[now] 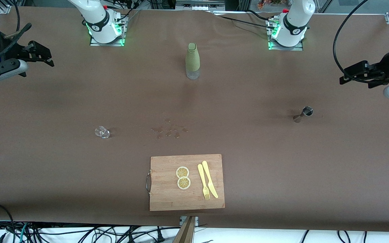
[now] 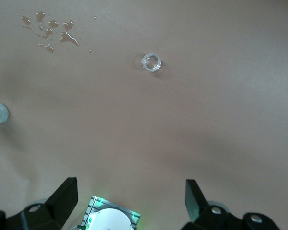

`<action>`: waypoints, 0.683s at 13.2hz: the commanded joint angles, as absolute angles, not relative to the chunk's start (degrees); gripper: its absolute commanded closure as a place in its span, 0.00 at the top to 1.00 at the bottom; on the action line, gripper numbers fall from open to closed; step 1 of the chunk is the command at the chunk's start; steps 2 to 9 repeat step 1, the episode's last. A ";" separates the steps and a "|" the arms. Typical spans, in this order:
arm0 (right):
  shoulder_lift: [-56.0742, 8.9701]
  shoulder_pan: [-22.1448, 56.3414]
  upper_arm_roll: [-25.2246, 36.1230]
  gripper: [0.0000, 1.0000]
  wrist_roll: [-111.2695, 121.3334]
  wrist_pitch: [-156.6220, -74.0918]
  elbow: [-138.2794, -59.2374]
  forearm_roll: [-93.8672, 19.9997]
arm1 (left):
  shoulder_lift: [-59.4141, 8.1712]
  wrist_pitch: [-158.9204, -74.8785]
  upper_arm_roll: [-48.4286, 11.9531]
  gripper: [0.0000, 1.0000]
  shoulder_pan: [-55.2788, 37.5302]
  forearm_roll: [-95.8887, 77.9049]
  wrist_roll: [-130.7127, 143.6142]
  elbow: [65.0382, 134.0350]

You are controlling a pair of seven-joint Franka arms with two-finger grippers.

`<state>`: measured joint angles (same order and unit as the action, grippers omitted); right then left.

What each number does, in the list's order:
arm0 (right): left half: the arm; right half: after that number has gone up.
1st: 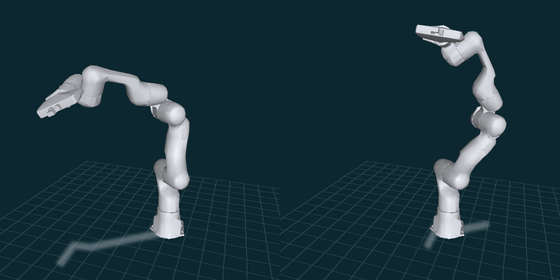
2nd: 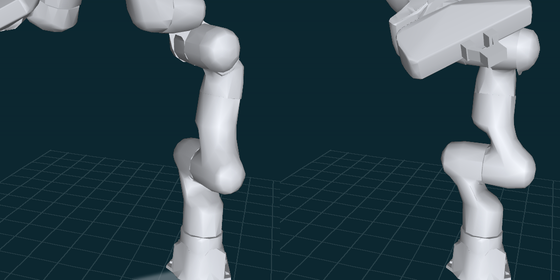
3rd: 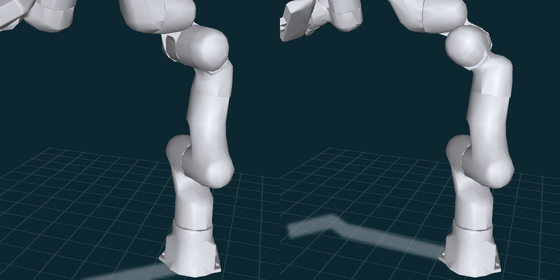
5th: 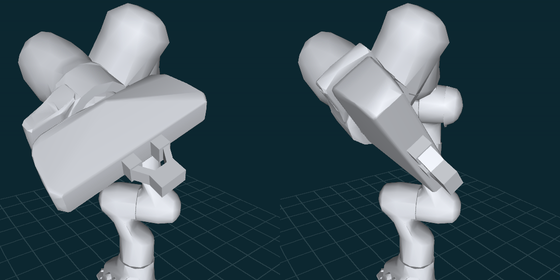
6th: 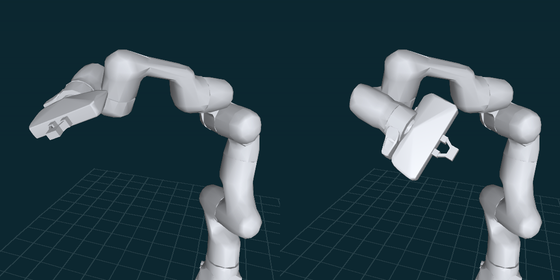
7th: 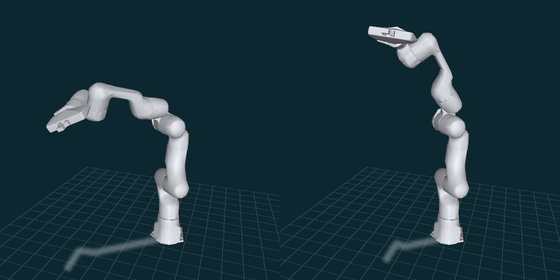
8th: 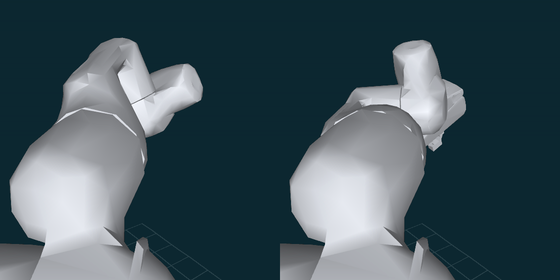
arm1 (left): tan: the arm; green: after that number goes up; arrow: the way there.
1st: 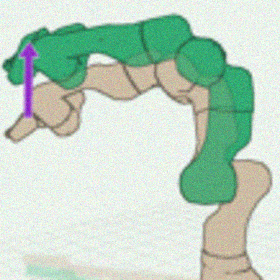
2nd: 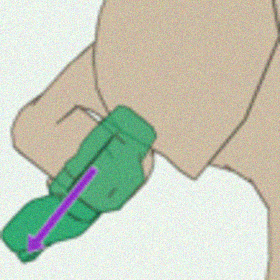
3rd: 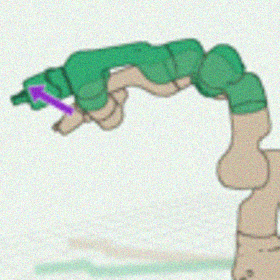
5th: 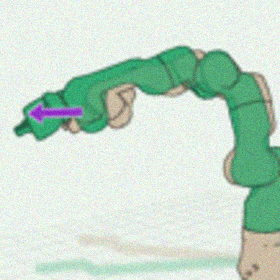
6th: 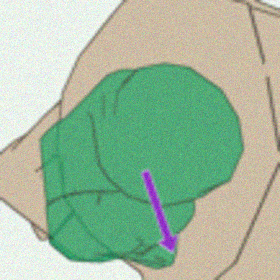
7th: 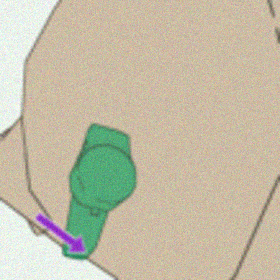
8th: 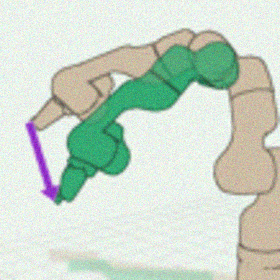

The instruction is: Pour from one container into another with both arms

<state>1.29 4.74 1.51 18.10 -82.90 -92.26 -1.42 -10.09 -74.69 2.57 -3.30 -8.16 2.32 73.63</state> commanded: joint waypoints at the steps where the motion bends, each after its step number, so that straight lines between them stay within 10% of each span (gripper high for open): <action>1: 1.93 5.71 2.20 0.99 16.96 -82.36 -92.20 -0.35 | -7.30 -74.36 0.97 1.00 -3.25 -5.37 5.36 76.28; 9: 1.93 5.71 2.20 0.99 16.96 -82.36 -92.20 -0.35 | -7.30 -74.36 0.97 1.00 -3.25 -5.37 5.36 76.28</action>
